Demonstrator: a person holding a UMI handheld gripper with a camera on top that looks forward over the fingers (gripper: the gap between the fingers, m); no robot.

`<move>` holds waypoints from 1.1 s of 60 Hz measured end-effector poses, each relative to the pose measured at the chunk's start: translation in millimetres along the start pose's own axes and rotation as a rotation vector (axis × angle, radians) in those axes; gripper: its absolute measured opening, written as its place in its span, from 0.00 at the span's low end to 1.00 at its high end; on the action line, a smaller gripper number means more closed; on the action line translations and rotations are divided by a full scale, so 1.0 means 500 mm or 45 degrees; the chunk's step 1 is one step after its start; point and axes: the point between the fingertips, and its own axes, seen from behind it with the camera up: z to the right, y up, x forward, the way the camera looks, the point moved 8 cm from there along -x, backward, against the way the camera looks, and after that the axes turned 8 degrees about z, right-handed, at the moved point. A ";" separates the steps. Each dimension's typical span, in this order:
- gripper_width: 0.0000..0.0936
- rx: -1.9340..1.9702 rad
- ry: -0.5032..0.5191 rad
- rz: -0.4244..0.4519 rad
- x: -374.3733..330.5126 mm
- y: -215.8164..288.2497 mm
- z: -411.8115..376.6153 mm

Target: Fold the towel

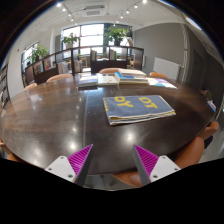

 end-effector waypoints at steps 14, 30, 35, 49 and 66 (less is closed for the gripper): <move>0.83 -0.124 0.077 -0.001 0.241 0.128 -0.044; 0.72 -0.166 0.095 -0.029 0.451 0.204 -0.037; 0.62 -0.214 0.103 -0.103 0.472 0.179 -0.030; 0.31 -0.204 0.123 -0.087 0.470 0.168 -0.015; 0.06 -0.208 0.299 -0.117 0.462 0.205 0.026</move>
